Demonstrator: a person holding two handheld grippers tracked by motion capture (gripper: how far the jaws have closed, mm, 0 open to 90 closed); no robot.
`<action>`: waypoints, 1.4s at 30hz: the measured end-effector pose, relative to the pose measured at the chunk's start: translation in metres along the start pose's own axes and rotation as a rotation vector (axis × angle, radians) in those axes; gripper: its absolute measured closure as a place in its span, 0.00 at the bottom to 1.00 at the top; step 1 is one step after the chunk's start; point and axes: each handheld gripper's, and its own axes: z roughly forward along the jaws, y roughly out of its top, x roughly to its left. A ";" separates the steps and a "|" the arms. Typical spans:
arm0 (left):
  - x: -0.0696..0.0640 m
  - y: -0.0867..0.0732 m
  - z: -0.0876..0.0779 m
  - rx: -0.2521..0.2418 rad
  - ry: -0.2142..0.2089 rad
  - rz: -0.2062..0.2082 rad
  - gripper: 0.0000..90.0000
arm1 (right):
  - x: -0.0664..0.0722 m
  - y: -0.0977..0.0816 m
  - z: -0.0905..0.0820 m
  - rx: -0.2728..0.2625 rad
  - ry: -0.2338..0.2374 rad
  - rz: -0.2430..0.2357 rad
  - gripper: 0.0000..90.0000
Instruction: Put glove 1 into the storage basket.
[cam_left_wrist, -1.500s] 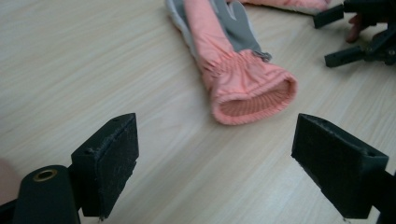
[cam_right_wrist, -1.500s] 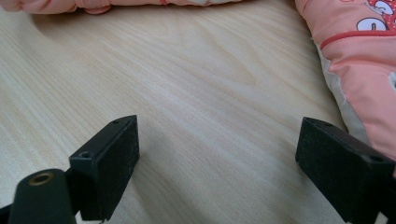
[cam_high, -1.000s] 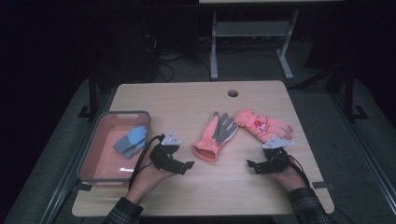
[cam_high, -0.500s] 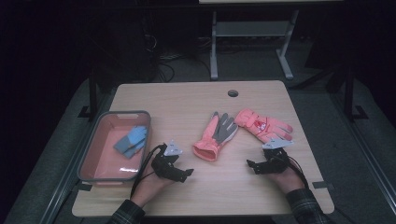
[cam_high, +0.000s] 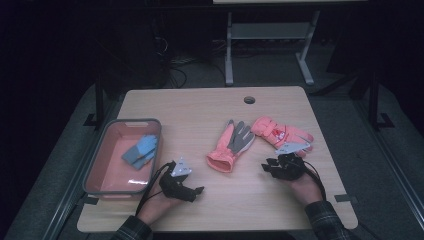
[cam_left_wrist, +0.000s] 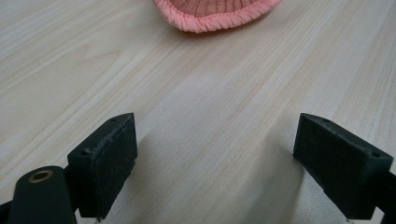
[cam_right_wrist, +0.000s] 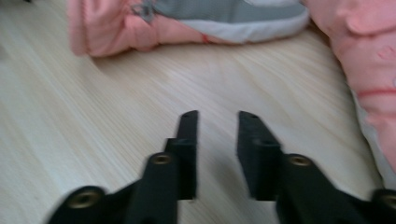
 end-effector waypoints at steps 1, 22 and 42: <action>0.000 -0.001 -0.001 0.001 -0.004 0.003 0.14 | 0.001 0.004 0.001 0.001 0.012 -0.001 0.87; -0.002 -0.002 -0.003 0.006 -0.002 0.006 0.14 | 0.034 0.089 0.047 -0.068 0.204 -0.072 1.00; -0.003 -0.002 -0.002 0.001 -0.010 -0.003 0.14 | 0.049 0.116 0.106 0.007 0.227 -0.101 1.00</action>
